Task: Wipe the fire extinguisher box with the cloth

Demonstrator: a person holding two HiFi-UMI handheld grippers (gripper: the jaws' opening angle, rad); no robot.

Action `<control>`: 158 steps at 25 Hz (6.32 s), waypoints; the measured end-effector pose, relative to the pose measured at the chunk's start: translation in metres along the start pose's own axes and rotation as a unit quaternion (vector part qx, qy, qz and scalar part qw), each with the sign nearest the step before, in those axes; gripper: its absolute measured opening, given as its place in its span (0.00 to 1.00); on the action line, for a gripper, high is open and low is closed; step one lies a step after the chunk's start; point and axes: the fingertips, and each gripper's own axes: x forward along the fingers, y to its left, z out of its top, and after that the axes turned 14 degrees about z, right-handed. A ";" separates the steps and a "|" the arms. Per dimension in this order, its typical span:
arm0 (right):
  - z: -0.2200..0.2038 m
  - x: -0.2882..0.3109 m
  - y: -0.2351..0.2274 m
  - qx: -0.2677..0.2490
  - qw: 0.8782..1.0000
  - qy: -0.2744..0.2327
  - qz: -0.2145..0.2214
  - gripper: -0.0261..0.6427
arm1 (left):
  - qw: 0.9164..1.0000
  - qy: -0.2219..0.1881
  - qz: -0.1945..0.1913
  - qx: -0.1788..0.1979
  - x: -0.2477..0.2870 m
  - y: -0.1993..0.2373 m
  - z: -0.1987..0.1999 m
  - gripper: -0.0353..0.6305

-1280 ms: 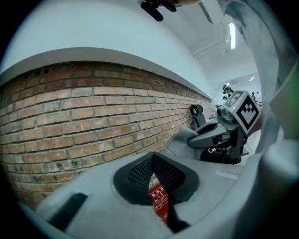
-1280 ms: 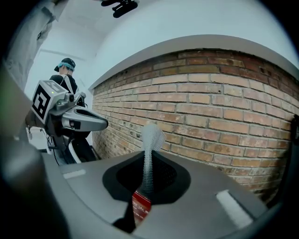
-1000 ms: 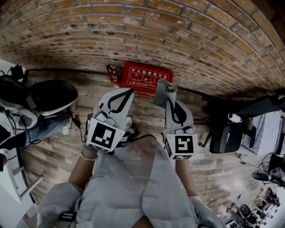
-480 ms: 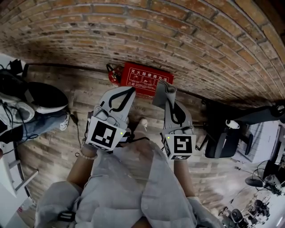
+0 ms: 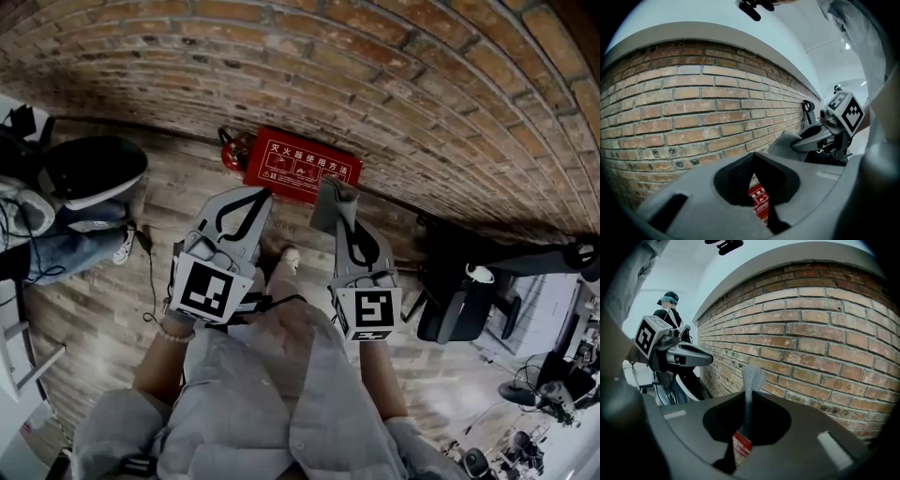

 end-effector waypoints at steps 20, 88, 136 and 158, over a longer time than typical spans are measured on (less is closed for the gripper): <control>-0.060 0.131 -0.006 -0.022 0.995 0.039 0.090 0.08 | 0.997 0.048 0.062 0.004 0.039 0.040 -0.108 0.05; -0.238 0.386 -0.041 -0.045 0.976 0.193 0.086 0.07 | 0.984 0.119 0.114 -0.068 0.081 0.076 -0.260 0.05; -0.278 0.303 -0.130 -0.019 0.979 0.201 0.025 0.07 | 0.990 0.117 0.066 -0.042 0.114 0.001 -0.236 0.05; -0.296 0.263 -0.169 -0.005 0.979 0.205 -0.012 0.07 | 0.992 0.117 0.037 -0.036 0.130 -0.027 -0.231 0.05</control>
